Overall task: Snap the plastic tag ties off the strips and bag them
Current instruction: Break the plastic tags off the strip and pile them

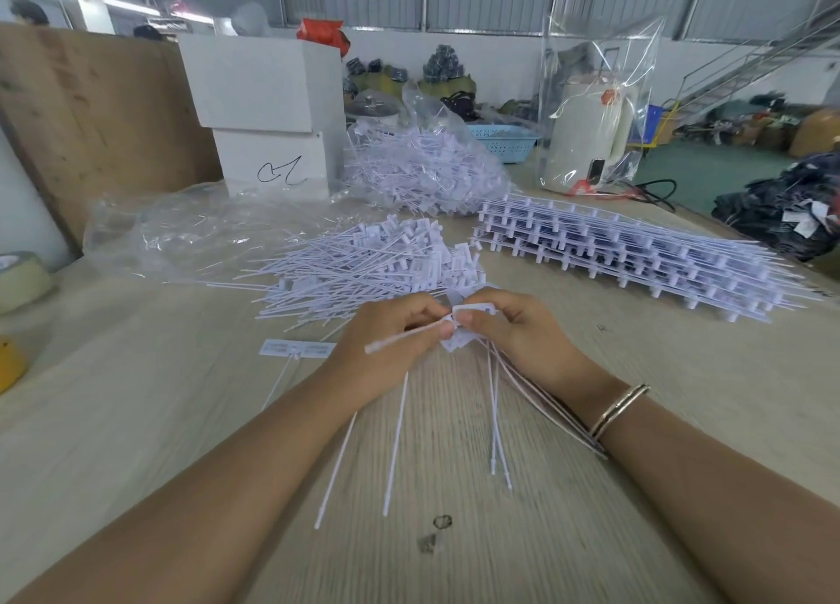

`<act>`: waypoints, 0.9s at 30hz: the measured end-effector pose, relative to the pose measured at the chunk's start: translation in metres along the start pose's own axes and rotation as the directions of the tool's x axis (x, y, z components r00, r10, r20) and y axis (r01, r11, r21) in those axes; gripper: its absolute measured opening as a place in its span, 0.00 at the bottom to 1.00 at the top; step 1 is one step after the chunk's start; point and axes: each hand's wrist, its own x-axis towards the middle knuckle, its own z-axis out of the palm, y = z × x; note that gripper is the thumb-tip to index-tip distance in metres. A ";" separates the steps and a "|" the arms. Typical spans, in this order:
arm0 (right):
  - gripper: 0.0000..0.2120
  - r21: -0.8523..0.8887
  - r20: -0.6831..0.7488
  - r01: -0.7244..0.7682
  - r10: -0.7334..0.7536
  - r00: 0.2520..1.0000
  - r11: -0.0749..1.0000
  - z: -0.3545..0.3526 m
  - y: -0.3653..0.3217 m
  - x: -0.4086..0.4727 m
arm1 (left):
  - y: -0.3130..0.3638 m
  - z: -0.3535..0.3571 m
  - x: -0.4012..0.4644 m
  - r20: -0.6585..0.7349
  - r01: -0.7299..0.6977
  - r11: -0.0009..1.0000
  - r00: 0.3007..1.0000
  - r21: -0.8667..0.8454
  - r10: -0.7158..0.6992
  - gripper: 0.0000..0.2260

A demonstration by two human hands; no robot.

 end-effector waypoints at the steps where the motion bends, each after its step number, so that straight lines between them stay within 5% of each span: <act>1: 0.08 0.019 0.001 -0.011 0.011 1.000 1.000 -0.001 0.001 0.000 | 0.000 0.000 0.000 -0.008 0.002 1.000 1.000 -0.010 -0.002 0.02; 5: 0.09 0.069 -0.003 -0.001 0.001 1.000 0.998 -0.002 0.003 0.001 | 0.005 0.003 0.001 -0.020 0.017 0.995 1.000 -0.096 -0.019 0.04; 9: 0.09 0.230 -0.175 -0.058 0.100 0.979 0.971 -0.016 0.003 0.001 | 0.007 -0.003 0.005 -0.078 0.112 0.935 0.986 -0.337 -0.146 0.05; 13: 0.04 -0.217 -0.053 -0.099 0.090 0.995 0.971 -0.016 0.006 0.000 | -0.004 -0.003 0.000 -0.112 0.060 0.997 0.992 -0.045 -0.065 0.04; 16: 0.01 -0.574 0.049 0.014 0.018 0.999 0.819 -0.006 0.008 0.003 | -0.005 0.002 0.000 -0.091 -0.043 0.985 0.994 0.165 0.059 0.06; 27: 0.13 -0.601 -0.030 0.008 -0.033 0.999 0.799 0.000 0.002 0.000 | 0.001 0.002 -0.003 0.004 -0.123 0.902 0.991 0.413 0.134 0.26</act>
